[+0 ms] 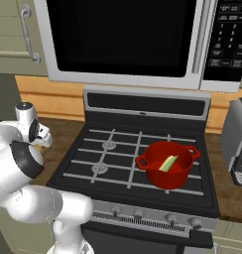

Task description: Put the corn and potato in the pot. Retrieve the spatula and lightly stir the vegetables in the pot.

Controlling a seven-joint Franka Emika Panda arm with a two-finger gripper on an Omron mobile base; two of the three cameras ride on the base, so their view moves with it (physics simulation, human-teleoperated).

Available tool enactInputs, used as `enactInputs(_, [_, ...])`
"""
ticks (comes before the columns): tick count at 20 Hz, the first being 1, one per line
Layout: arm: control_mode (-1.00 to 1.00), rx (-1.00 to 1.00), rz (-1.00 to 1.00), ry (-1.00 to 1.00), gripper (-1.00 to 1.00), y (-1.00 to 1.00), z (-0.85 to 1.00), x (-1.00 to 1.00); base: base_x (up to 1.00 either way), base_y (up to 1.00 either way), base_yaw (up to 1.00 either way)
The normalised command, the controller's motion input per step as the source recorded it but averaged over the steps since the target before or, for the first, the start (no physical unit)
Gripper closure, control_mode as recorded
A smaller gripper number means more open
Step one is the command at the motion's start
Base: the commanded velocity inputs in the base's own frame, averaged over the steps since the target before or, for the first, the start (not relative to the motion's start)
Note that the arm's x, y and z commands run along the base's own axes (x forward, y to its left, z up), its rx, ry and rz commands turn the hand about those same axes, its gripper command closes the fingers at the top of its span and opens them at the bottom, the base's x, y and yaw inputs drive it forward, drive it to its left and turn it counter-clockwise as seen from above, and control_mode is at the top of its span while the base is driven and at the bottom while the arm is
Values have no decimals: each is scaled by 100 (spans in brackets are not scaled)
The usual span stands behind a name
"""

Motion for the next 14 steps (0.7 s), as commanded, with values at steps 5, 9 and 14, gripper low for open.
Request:
enactInputs(5, [-100, 0, -1, 1, -100, 18, -21, 40, 0, 0, 0])
enactInputs(9, [-100, 0, -2, 7, -100, 16, -14, 40, 0, 0, 0])
enactInputs(14, [-100, -5, -7, 13, -100, 12, -21, 40, 0, 0, 0])
